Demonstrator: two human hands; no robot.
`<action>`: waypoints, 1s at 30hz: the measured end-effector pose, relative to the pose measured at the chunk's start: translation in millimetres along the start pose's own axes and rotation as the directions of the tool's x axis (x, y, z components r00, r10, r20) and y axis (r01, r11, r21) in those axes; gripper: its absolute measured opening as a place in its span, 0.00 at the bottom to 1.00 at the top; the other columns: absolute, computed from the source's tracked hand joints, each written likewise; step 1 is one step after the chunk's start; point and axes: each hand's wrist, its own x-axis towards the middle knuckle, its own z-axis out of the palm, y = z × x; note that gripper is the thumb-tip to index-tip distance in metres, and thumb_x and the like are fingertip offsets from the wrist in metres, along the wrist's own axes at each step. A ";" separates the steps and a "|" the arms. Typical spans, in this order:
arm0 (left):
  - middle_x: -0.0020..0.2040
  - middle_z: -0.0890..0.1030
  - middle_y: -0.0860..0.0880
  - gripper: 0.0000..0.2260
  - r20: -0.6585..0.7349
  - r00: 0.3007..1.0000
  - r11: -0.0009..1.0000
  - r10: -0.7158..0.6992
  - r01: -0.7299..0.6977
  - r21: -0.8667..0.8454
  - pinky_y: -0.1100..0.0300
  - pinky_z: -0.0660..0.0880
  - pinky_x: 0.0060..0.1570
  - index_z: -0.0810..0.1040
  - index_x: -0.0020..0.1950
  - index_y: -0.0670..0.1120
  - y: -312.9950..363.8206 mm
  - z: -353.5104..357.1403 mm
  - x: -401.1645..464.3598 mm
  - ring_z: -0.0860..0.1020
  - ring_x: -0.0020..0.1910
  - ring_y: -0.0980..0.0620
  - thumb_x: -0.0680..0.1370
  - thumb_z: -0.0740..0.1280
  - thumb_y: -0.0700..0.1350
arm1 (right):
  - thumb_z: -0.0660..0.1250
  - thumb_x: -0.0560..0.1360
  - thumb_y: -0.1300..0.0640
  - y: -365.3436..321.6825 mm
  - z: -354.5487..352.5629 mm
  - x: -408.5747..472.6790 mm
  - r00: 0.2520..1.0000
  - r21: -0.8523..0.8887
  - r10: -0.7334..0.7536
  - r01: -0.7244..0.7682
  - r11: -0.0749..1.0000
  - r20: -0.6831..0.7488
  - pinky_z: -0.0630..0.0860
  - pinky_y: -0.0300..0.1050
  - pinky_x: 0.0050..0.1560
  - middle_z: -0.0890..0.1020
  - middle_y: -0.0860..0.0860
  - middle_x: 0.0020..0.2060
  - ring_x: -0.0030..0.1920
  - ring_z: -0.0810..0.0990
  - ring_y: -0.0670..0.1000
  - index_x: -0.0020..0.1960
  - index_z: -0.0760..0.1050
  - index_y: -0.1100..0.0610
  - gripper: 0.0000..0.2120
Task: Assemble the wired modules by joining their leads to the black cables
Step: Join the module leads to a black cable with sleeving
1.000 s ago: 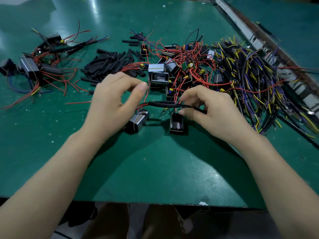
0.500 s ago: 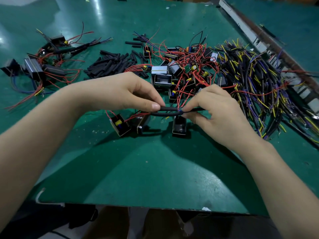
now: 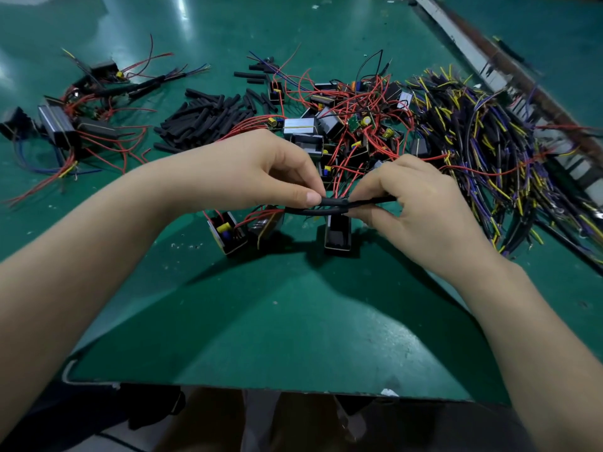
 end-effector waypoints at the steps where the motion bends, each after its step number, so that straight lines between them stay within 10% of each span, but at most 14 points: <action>1: 0.40 0.84 0.57 0.08 -0.021 1.000 1.000 -0.004 0.004 0.013 0.74 0.71 0.39 0.83 0.48 0.51 -0.5 0.6 -1.2 0.78 0.36 0.65 0.73 0.69 0.52 | 0.72 0.71 0.57 -0.2 0.7 -0.1 1.000 0.003 0.005 -0.005 1.000 0.002 0.74 0.52 0.45 0.74 0.39 0.39 0.44 0.73 0.47 0.47 0.79 0.55 0.06; 12: 0.43 0.83 0.49 0.09 -0.504 0.820 0.961 -0.272 0.259 -0.097 0.62 0.73 0.43 0.81 0.48 0.53 -44.8 -15.7 -59.0 0.79 0.40 0.51 0.77 0.63 0.55 | 0.71 0.74 0.51 20.7 -3.3 0.0 0.985 -0.081 0.110 -0.100 0.992 0.129 0.70 0.59 0.53 0.75 0.42 0.44 0.52 0.73 0.55 0.54 0.80 0.52 0.10; 16: 0.43 0.78 0.50 0.10 -0.395 0.855 0.923 -0.335 0.383 0.046 0.59 0.70 0.41 0.78 0.53 0.57 -53.3 -11.6 -79.6 0.76 0.41 0.48 0.74 0.66 0.57 | 0.71 0.75 0.56 25.1 0.8 -0.4 0.991 -0.046 0.095 -0.091 0.995 0.091 0.72 0.63 0.50 0.76 0.42 0.41 0.48 0.74 0.54 0.50 0.82 0.53 0.05; 21: 0.70 0.65 0.59 0.26 -0.140 0.982 0.933 -0.124 0.163 0.320 0.52 0.56 0.70 0.71 0.64 0.63 -42.7 -2.5 -85.2 0.59 0.69 0.54 0.66 0.64 0.64 | 0.72 0.73 0.57 21.1 6.2 -2.0 0.996 -0.032 0.059 -0.062 0.998 -0.062 0.72 0.62 0.50 0.79 0.44 0.46 0.52 0.76 0.57 0.50 0.84 0.54 0.07; 30: 0.58 0.76 0.58 0.26 -0.265 0.964 0.964 -0.006 0.076 0.255 0.53 0.61 0.64 0.72 0.67 0.55 -0.2 12.5 -42.6 0.68 0.64 0.53 0.75 0.52 0.65 | 0.74 0.70 0.54 -4.5 7.8 11.6 0.943 -0.147 0.063 -0.117 0.982 -0.328 0.66 0.54 0.47 0.78 0.54 0.45 0.47 0.71 0.63 0.47 0.85 0.51 0.06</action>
